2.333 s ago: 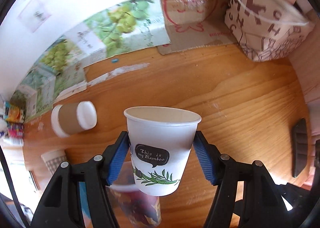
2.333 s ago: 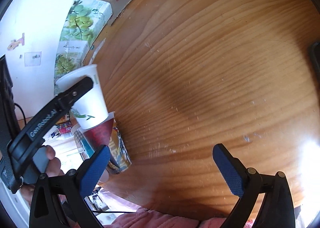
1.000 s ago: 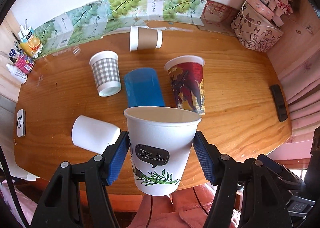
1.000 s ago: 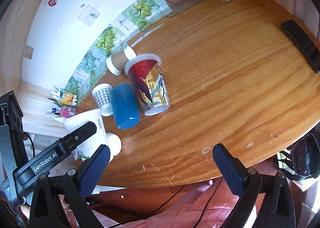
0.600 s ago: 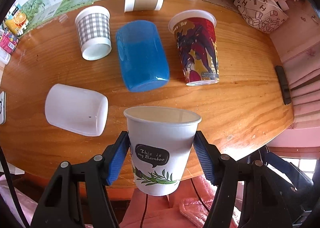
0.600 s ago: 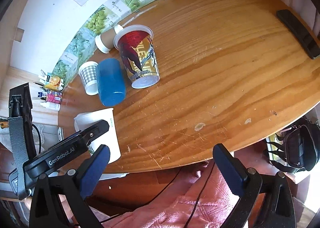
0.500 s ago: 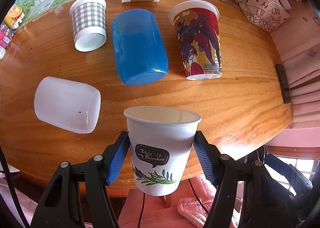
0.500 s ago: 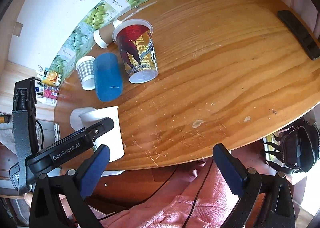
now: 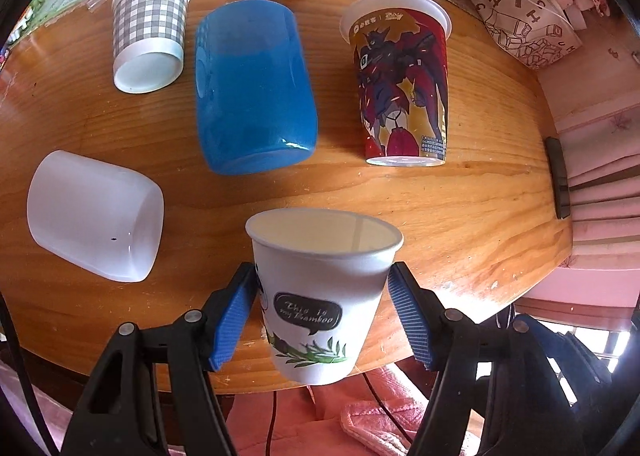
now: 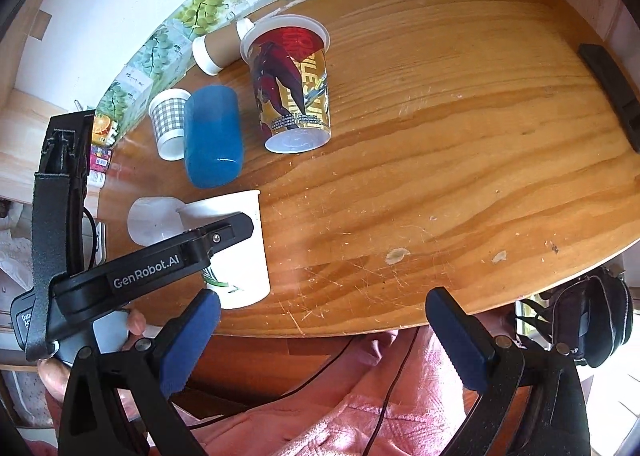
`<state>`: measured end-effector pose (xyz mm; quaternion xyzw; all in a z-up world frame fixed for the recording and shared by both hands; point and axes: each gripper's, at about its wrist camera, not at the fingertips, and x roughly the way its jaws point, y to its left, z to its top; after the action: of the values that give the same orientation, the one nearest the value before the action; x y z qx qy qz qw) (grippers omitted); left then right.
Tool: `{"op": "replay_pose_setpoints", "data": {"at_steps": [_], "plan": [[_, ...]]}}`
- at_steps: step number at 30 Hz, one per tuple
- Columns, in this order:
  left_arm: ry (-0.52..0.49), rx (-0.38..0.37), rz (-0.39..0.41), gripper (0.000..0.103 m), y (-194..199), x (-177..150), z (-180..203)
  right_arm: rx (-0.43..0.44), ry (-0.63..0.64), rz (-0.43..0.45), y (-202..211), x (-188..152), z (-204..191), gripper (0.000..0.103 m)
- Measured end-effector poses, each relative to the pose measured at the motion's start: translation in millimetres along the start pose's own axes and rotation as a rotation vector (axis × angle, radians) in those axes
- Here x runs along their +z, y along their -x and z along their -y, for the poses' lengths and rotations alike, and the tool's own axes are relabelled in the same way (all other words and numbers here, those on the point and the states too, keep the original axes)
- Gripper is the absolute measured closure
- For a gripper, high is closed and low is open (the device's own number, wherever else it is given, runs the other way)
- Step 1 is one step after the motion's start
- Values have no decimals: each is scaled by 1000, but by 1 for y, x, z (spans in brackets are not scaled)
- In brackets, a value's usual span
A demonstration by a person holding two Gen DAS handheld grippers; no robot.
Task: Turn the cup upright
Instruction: 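Rotate the held white panda cup upright and carry it over the table, then lower the white panda cup upright onto the table beside the red cup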
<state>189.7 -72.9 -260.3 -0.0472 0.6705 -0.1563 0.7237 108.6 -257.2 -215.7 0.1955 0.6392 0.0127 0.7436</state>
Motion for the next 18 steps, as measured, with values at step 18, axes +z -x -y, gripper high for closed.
{"op": "replay_pose_setpoints", "data": {"at_steps": [18], "plan": [[127,15,396,23,71,-3,-25,81,110,77,-14,19,-23,0]]}}
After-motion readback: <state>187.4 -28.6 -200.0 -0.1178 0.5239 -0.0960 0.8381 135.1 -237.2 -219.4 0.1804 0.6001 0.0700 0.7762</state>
